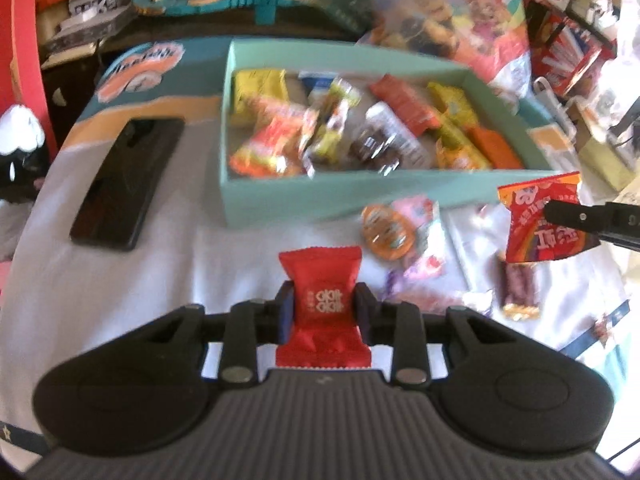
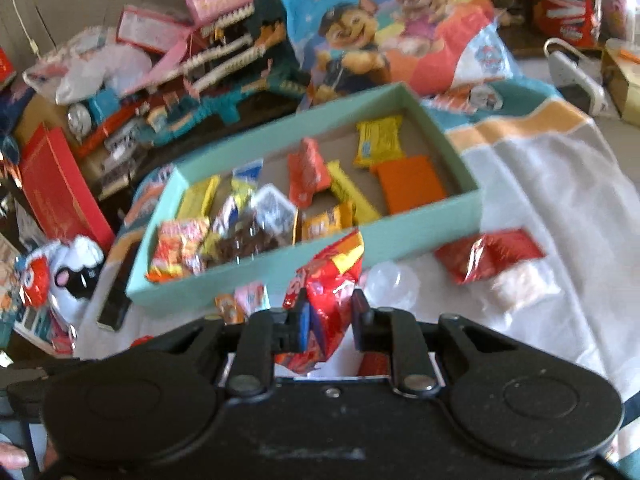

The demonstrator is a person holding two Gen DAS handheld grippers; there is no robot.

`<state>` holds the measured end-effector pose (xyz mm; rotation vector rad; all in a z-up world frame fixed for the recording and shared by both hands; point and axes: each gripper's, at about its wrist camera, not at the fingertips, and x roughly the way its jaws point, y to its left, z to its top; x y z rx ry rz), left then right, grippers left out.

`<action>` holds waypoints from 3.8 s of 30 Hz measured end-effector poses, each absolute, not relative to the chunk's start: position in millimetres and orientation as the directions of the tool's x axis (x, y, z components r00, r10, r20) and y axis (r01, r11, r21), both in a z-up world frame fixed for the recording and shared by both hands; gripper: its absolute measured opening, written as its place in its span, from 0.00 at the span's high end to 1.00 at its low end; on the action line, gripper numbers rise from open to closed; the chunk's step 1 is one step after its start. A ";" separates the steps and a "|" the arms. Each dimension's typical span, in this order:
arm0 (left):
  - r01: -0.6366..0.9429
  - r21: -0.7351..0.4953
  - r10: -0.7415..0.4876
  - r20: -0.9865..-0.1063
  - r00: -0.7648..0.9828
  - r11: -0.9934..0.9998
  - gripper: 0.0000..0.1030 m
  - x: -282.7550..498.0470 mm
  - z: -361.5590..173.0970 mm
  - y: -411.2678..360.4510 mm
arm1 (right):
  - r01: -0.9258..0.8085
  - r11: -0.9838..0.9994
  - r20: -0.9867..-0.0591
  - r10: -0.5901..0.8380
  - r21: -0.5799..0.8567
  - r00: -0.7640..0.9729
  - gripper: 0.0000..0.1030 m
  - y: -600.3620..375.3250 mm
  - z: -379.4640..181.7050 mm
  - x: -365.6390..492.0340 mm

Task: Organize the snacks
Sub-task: 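Carry the red-yellow bag and red square candy into the teal box and release, then grasp the red foil bag with the right gripper, then lift the red foil bag with the right gripper while the left grasps a pink pack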

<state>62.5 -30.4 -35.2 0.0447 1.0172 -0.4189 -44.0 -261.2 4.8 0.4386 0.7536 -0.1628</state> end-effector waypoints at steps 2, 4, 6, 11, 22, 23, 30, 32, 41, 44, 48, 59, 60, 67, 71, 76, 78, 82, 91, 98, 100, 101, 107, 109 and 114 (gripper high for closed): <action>0.365 -0.166 -0.334 -0.817 0.469 0.916 0.71 70.0 -23.3 -34.7 | 0.299 0.897 -0.676 -0.001 0.325 0.737 0.81 -269.0 14.1 -39.4; 0.370 -0.181 -0.353 -0.808 0.472 0.911 0.71 82.2 -14.1 -40.4 | 0.306 0.893 -0.661 -0.013 0.329 0.750 0.81 -279.1 22.3 -30.6; 0.388 -0.179 -0.365 -0.797 0.482 0.904 0.71 97.3 -4.8 -50.8 | 0.308 0.892 -0.647 -0.022 0.332 0.762 0.81 -289.2 29.1 -17.0; 0.413 -0.157 -0.367 -0.786 0.497 0.897 0.71 150.6 7.1 -84.7 | 0.305 0.890 -0.629 -0.027 0.339 0.777 0.81 -311.7 37.3 34.5; 0.411 -0.125 -0.338 -0.798 0.500 0.903 0.71 252.6 -1.9 -142.5 | 0.292 0.899 -0.645 -0.014 0.326 0.764 0.81 -332.4 24.5 142.0; 0.412 -0.122 -0.336 -0.799 0.500 0.903 0.70 256.6 -3.4 -145.2 | 0.290 0.901 -0.648 -0.012 0.324 0.762 0.81 -332.7 21.8 149.2; 0.394 -0.116 -0.321 -0.799 0.508 0.912 0.54 281.2 -14.4 -158.1 | 0.269 0.889 -0.634 0.030 0.370 0.773 0.65 -337.4 7.8 184.1; 0.373 -0.095 -0.294 -0.800 0.524 0.923 0.19 283.4 -19.3 -158.9 | 0.277 0.885 -0.632 0.024 0.374 0.775 0.26 -338.8 3.9 189.5; 0.335 -0.061 -0.243 -0.810 0.534 0.940 0.00 267.6 -23.4 -148.1 | 0.323 0.880 -0.638 -0.029 0.349 0.769 0.00 -339.2 0.9 170.0; 0.333 -0.060 -0.242 -0.808 0.537 0.941 0.00 257.2 -17.4 -143.4 | 0.318 0.889 -0.641 -0.038 0.328 0.767 0.00 -333.0 8.1 157.0; 0.323 -0.072 -0.245 -0.807 0.537 0.944 0.00 241.3 -8.1 -135.2 | 0.304 0.903 -0.639 -0.044 0.303 0.768 0.00 -322.4 20.9 134.8; 0.350 -0.070 -0.257 -0.812 0.524 0.934 0.00 166.3 9.0 -115.0 | 0.322 0.900 -0.648 -0.060 0.295 0.760 0.00 -315.4 42.0 51.4; 0.352 -0.067 -0.255 -0.816 0.519 0.933 0.00 159.3 7.2 -113.6 | 0.332 0.896 -0.651 -0.067 0.293 0.756 0.00 -318.0 41.1 43.2; 0.355 -0.070 -0.242 -0.850 0.468 0.932 0.00 119.1 -20.7 -104.6 | 0.411 0.862 -0.684 -0.107 0.297 0.721 0.00 -343.9 23.5 -19.7; 0.333 -0.078 -0.225 -0.875 0.430 0.940 0.00 112.1 -45.1 -106.5 | 0.478 0.824 -0.721 -0.130 0.303 0.681 0.00 -359.5 3.0 -41.0; 0.309 -0.068 -0.196 -0.893 0.405 0.949 0.00 113.6 -69.9 -109.8 | 0.521 0.784 -0.753 -0.108 0.337 0.650 0.00 -364.9 -26.2 -52.3; 0.305 -0.061 -0.185 -0.899 0.397 0.950 0.00 115.7 -75.6 -111.1 | 0.525 0.780 -0.759 -0.101 0.341 0.643 0.00 -362.0 -34.7 -51.5; 0.305 -0.048 -0.172 -0.903 0.393 0.951 0.00 117.9 -82.8 -113.2 | 0.525 0.783 -0.767 -0.097 0.335 0.634 0.00 -358.8 -44.3 -43.4; 0.325 -0.051 -0.186 -0.897 0.400 0.944 0.00 126.8 -93.3 -132.1 | 0.485 0.850 -0.753 -0.180 0.205 0.633 0.41 -360.8 -51.2 -7.8; 0.362 0.011 -0.164 -0.878 0.449 0.932 0.17 116.4 -99.7 -134.6 | 0.433 0.864 -0.768 -0.090 0.256 0.635 0.62 -339.7 -57.2 -3.9; 0.380 0.023 -0.166 -0.874 0.457 0.925 0.20 110.5 -98.4 -127.8 | 0.416 0.869 -0.767 -0.069 0.268 0.638 0.62 -327.7 -56.8 -4.9; 0.382 0.024 -0.166 -0.874 0.456 0.924 0.19 108.2 -98.1 -122.3 | 0.404 0.872 -0.766 -0.055 0.276 0.641 0.62 -320.6 -56.8 -5.6; 0.344 0.028 -0.139 -0.882 0.451 0.938 0.15 100.8 -98.3 -88.5 | 0.312 0.904 -0.762 0.024 0.293 0.647 0.61 -279.9 -56.8 -1.5; 0.334 0.024 -0.134 -0.886 0.443 0.942 0.16 98.9 -97.5 -81.0 | 0.294 0.914 -0.764 0.027 0.280 0.645 0.54 -271.7 -55.2 1.4; 0.311 0.012 -0.135 -0.886 0.444 0.950 0.17 93.6 -93.1 -67.2 | 0.337 0.891 -0.756 0.011 0.305 0.655 0.41 -277.2 -46.4 -8.9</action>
